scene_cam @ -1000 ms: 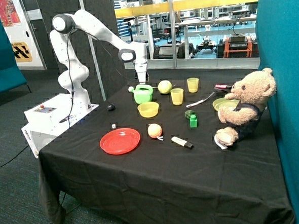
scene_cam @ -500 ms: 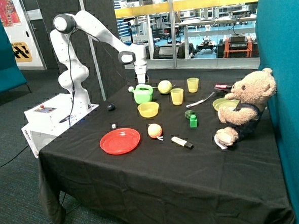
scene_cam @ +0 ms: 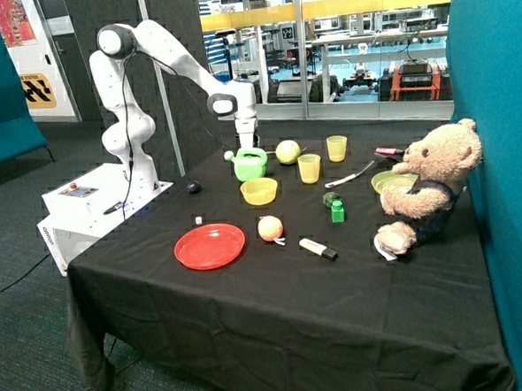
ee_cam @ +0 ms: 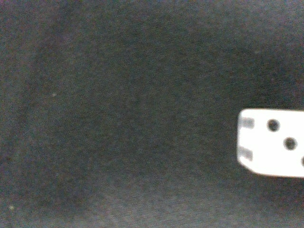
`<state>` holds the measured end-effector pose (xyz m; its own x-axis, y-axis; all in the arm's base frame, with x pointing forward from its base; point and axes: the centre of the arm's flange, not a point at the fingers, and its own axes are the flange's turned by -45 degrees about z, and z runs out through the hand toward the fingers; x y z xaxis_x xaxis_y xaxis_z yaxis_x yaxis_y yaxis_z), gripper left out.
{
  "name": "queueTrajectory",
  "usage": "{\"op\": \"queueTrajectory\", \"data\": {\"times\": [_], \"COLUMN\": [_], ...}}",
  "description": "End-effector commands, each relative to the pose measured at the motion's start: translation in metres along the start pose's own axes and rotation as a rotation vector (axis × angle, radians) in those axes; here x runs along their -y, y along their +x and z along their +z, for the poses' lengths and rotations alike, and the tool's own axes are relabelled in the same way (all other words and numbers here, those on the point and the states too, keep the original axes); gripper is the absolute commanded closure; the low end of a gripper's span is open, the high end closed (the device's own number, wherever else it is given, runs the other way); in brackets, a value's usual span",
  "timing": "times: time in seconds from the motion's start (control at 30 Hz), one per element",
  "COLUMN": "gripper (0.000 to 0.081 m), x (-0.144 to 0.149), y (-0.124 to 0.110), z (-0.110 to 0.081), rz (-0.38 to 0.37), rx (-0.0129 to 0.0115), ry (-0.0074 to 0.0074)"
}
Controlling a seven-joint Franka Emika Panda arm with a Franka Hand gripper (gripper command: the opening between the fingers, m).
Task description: Roll the dices in the bowl
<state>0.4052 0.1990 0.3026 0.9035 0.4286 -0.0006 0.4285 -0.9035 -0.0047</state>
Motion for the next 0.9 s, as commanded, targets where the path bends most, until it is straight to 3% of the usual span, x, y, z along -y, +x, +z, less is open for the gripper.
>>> {"op": "queueTrajectory", "data": {"times": [0.0,0.07,0.2,0.33,0.87], "gripper": [0.0350,0.0349,0.0433,0.0379,0.0388], "x": [0.013,0.015,0.017,0.015,-0.004], "y": [-0.001,0.001,0.004,0.007,0.014], "z": [0.007,0.008,0.007,0.007,0.014], "rz": [-0.004,-0.008,-0.015,-0.014,-0.008], "rx": [-0.0006,-0.0006,-0.0005,-0.0006,-0.0006], "ry": [-0.0047,-0.0047,-0.0047,-0.0047,-0.0047]}}
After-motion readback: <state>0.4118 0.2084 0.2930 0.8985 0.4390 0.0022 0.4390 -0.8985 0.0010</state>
